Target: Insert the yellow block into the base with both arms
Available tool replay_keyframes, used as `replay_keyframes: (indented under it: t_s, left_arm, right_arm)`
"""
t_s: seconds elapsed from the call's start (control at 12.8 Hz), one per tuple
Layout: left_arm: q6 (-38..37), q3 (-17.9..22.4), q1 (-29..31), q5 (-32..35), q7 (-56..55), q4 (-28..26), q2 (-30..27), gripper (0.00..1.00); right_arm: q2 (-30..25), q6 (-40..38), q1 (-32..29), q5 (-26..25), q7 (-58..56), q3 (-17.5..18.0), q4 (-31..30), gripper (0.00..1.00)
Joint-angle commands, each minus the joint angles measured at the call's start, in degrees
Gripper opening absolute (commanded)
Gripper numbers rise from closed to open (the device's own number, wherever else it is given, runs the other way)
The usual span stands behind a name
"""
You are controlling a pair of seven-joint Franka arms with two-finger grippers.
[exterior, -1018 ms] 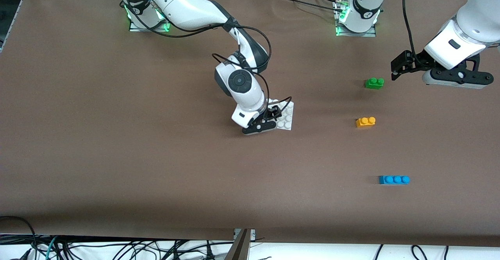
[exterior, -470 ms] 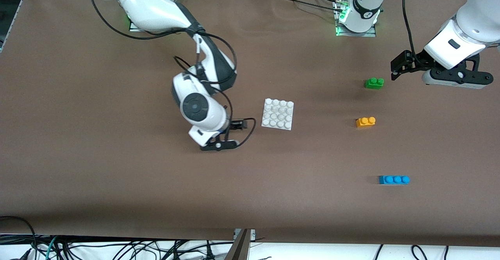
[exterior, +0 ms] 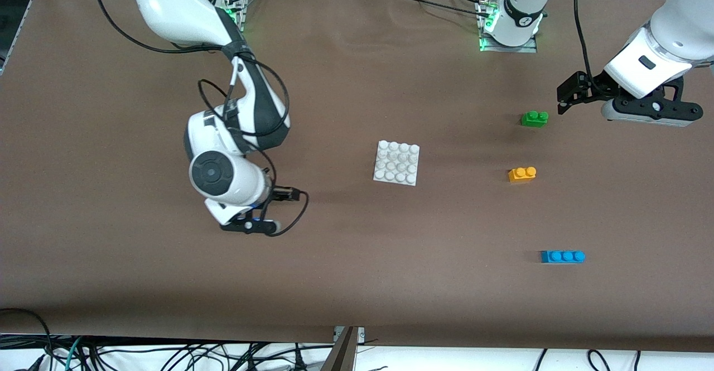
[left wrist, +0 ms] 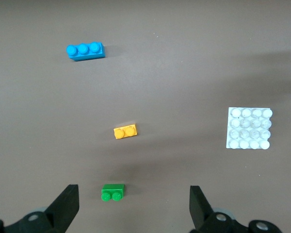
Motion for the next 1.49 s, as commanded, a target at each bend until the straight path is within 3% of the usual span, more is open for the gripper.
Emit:
replay_keyframes:
  t_s: [0.0, 0.16, 0.23, 0.31, 0.47, 0.55, 0.7, 0.86, 1.1, 1.41]
  left_arm:
    - [-1.23, -0.30, 0.21, 1.32, 0.55, 1.31, 0.15, 1.00]
    - [-1.23, -0.13, 0.21, 1.32, 0.55, 1.31, 0.15, 1.00]
    - [-1.06, 0.22, 0.21, 1.32, 0.72, 1.13, 0.23, 1.00]
    - [-0.97, 0.23, 0.30, 1.32, 0.63, 0.69, -0.11, 1.00]
    - [-0.71, 0.57, 0.30, 1.32, 0.63, 0.52, -0.03, 1.00]
    - [-0.79, 0.58, 0.30, 1.32, 0.55, 0.43, -0.11, 1.00]
    - [-0.88, 0.49, 0.30, 1.32, 0.63, -0.27, -0.03, 1.00]
    - [-0.79, 0.49, 0.30, 1.32, 0.55, -0.72, -0.20, 1.00]
    - [-0.71, 0.49, 0.39, 1.32, 0.55, -0.80, -0.20, 1.00]
    - [2.18, 0.58, 0.48, 1.32, 0.55, -3.52, -0.20, 1.00]
  right_arm:
    - [-2.96, -2.65, -2.99, 0.38, -3.87, -0.90, -1.60, 1.00]
    - [-6.10, -2.65, -4.31, -0.32, -5.72, -3.18, -2.99, 1.00]
    - [-10.04, -2.56, -7.27, -1.54, -5.64, -2.84, -6.75, 1.00]
    - [-14.78, -1.34, -11.83, -3.64, -6.86, -0.05, -11.83, 1.00]
    - [-23.84, 2.17, -20.01, -13.71, -11.34, 7.50, -20.02, 1.00]
    - [-27.27, 2.45, -21.79, -16.82, -11.53, 8.23, -22.67, 1.00]
    - [-35.00, 1.75, -25.31, -16.76, -12.06, 8.67, -26.63, 1.00]
    - [-41.08, -4.80, -26.02, -16.67, -11.79, 8.94, -26.92, 1.00]
    - [-45.49, -10.99, -27.43, -16.59, -11.97, 8.68, -26.74, 1.00]
    - [-45.76, -8.99, -27.95, -16.50, -17.57, 8.76, -28.23, 1.00]
